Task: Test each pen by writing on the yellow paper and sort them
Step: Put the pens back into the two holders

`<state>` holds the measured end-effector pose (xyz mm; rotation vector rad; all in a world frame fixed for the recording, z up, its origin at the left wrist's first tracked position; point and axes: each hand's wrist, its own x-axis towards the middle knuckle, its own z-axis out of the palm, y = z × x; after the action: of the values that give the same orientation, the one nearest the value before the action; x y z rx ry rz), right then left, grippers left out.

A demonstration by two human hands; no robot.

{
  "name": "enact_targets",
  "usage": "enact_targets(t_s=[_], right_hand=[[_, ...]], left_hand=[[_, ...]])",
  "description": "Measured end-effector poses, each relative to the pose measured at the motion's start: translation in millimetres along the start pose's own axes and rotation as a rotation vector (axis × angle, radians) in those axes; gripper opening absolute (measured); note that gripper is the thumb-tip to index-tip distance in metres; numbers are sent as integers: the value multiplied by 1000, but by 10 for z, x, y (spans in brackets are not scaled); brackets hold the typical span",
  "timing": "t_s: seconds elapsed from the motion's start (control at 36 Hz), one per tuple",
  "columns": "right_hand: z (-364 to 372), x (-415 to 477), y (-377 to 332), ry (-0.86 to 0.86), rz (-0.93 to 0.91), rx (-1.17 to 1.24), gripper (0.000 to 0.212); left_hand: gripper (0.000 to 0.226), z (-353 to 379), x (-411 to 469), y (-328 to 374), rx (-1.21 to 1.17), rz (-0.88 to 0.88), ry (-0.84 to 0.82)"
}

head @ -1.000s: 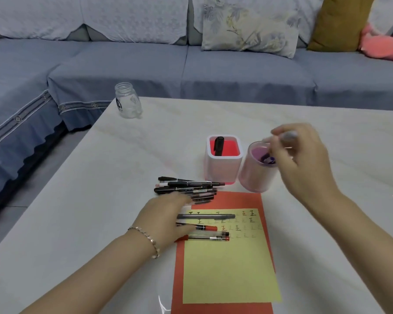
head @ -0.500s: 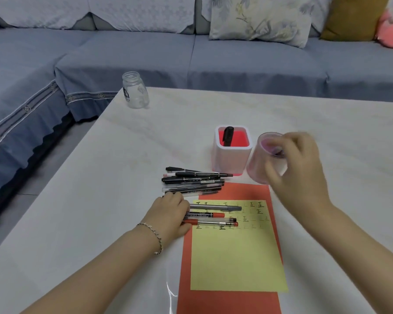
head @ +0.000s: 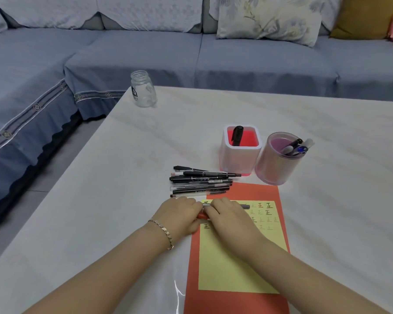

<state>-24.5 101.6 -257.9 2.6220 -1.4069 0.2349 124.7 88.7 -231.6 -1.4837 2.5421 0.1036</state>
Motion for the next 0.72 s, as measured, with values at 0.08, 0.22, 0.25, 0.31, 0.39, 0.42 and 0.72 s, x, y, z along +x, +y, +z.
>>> enact_targets(t_s=[0.08,0.22,0.25,0.31,0.39,0.42,0.72], right_hand=[[-34,25,-12,-14,-46,-46,29],[-156,78,-5,-181,-125,-57,31],[-233,89,-16,-216,-125,-38,31],[-359,97,-20,-303,-125,60,29],[-522,21,83,-416,-24,373,32],[-591,-14,105,-370,41,531,28],[-1006,-272,292,-374,479,1986,23]], left_hand=[[29,24,-39,-40,-100,-43,16],[17,0,-122,-93,-285,-109,74],[17,-12,-140,-101,-291,-103,81],[14,-35,-169,-112,-417,-108,120],[35,-146,-212,-103,-883,-149,259],[39,-226,-235,-81,-1053,-167,321],[38,-666,-199,354,-2064,20,160]])
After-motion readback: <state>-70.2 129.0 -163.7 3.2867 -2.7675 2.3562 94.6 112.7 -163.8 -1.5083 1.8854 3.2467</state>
